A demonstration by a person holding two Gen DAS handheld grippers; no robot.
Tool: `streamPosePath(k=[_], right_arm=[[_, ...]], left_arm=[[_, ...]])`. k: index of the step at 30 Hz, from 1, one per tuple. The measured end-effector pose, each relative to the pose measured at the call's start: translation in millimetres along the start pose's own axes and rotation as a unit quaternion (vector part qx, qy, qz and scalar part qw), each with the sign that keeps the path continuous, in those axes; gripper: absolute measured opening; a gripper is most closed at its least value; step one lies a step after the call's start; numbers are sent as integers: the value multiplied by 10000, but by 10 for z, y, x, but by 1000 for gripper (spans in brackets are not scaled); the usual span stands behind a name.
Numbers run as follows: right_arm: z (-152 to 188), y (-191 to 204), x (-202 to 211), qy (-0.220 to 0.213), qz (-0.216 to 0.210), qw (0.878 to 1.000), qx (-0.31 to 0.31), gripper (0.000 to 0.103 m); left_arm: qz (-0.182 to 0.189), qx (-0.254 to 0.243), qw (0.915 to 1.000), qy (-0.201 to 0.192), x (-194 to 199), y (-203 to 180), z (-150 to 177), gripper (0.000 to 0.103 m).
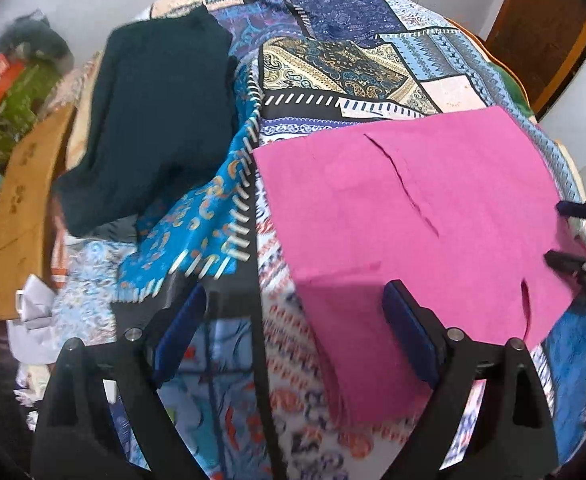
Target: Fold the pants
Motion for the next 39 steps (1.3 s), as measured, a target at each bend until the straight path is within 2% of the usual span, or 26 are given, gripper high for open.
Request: streamPosePath(k=[3, 9, 13, 19, 23, 27, 33, 36, 39], right_arm=[[126, -74, 89, -85, 87, 9998, -174, 96], [267, -176, 190, -149, 138, 9987, -469, 95], [228, -154, 304, -258, 203, 9983, -475, 95], [-59, 78, 682, -1110, 331, 9932, -149, 95], [-195, 317, 745, -1516, 88, 9884, -75, 95], [-209, 529, 523, -1422, 43, 9897, 131, 95], [-84, 694, 214, -1139, 362, 9907, 658, 95], [-14, 684, 172, -1002, 234, 9932, 554, 95], [18, 652, 151, -925, 70, 9950, 371, 95]], left_arm=[[-198, -86, 9997, -151, 107, 16, 113, 91], [-138, 181, 9995, -220, 247, 85, 241, 91], [-183, 251, 9989, -348, 403, 117, 270, 91], [204, 981, 9914, -839, 799, 200, 252, 91], [441, 1167, 9882, -885, 853, 72, 282, 91], [660, 1089, 9885, -818, 824, -157, 353, 89], [1029, 994, 9882, -540, 713, -457, 501, 88], [1345, 1197, 9832, -291, 606, -516, 560, 88], [1481, 1306, 9799, -267, 553, -548, 546, 88]])
Point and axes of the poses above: each gripper's, at about its wrist camera, not at the fingertips, and x roughly against the way its jaws point, y to its left, z to its underside, the point moved 6 cm from there along -x, roughly the way its jaws point, and after that the axes turned 3 degrees about -y, right-handed, at the moved point
